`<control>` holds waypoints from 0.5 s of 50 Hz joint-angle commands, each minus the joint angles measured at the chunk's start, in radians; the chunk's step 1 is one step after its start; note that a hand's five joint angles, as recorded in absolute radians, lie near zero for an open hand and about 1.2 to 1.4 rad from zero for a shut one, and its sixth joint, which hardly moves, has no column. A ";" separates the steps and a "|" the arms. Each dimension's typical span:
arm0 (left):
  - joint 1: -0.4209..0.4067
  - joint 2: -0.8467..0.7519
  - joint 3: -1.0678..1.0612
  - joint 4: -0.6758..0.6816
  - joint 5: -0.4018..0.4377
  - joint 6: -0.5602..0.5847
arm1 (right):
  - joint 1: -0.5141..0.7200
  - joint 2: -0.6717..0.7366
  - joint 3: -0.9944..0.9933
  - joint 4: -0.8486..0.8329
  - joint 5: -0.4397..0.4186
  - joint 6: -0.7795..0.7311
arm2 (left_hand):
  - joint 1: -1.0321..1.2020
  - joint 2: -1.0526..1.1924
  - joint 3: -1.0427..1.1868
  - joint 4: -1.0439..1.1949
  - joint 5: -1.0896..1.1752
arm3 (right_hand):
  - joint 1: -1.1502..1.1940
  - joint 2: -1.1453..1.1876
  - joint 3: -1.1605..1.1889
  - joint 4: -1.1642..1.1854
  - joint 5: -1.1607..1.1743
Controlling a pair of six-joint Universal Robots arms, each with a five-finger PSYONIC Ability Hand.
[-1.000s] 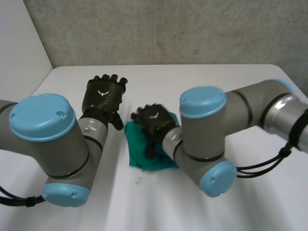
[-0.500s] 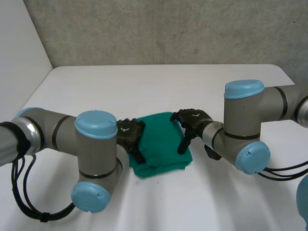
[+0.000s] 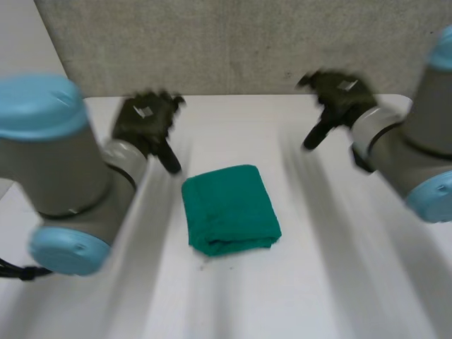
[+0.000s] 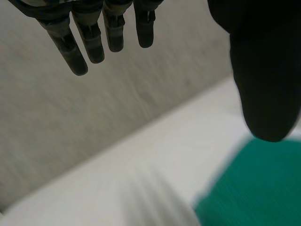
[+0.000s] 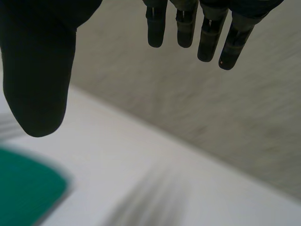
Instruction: Fold the towel.
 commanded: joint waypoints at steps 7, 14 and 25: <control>0.193 0.239 0.086 -0.255 0.129 -0.184 | -0.097 -0.187 0.002 0.040 0.136 -0.009 | -0.041 -0.037 -0.052 -0.041 -0.044 | -0.026 -0.046 -0.035 -0.053 -0.062; 0.201 0.260 0.067 -0.278 0.168 -0.209 | -0.094 -0.218 0.003 0.054 0.130 -0.012 | -0.041 -0.037 -0.052 -0.041 -0.044 | -0.026 -0.046 -0.035 -0.053 -0.062; 0.201 0.268 0.047 -0.275 0.171 -0.210 | -0.083 -0.231 0.029 0.040 0.119 -0.047 | -0.041 -0.037 -0.052 -0.041 -0.044 | -0.026 -0.046 -0.035 -0.053 -0.062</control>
